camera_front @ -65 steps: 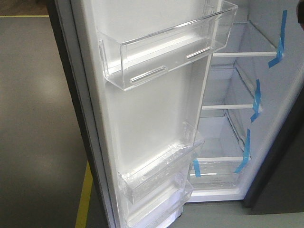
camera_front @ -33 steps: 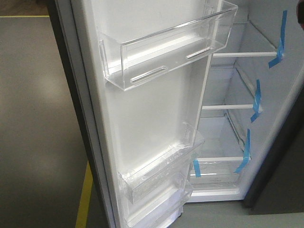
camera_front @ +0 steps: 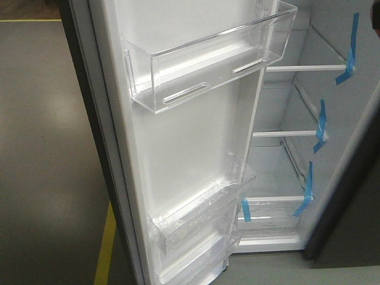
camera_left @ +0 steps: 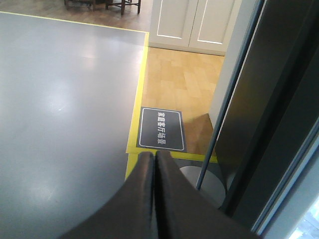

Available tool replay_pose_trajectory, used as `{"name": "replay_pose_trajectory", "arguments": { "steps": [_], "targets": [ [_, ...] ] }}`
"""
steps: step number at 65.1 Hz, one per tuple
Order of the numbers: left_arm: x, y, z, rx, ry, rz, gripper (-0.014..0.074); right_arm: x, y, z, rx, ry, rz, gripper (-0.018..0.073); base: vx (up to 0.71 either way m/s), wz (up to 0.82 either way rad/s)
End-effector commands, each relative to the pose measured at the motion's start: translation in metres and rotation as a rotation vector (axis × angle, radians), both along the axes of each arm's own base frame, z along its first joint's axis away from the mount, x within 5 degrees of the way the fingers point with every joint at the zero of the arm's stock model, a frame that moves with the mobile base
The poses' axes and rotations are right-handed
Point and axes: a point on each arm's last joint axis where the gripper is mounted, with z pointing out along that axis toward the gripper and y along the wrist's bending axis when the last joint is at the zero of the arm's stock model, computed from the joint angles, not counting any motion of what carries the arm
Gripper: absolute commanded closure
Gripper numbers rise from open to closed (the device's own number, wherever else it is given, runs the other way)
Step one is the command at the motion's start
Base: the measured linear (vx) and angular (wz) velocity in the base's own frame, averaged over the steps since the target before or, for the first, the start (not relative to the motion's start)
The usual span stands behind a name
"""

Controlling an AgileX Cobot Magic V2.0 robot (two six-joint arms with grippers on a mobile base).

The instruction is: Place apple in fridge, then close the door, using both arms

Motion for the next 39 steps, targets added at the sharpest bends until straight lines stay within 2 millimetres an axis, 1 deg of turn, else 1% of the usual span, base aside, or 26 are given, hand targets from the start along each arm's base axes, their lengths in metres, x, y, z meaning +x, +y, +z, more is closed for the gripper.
{"name": "replay_pose_trajectory", "arguments": {
  "steps": [1,39],
  "targets": [
    [0.0012,-0.0011,-0.0026,-0.003,-0.057,-0.012,0.0604,-0.0046,0.0001,0.0161,0.035,-0.112,-0.01,0.0571,0.0,0.0],
    [0.0012,-0.0011,-0.0026,-0.003,-0.057,-0.012,0.0604,-0.0046,0.0001,0.0161,0.035,-0.112,-0.01,0.0571,0.0,0.0]
  ]
}}
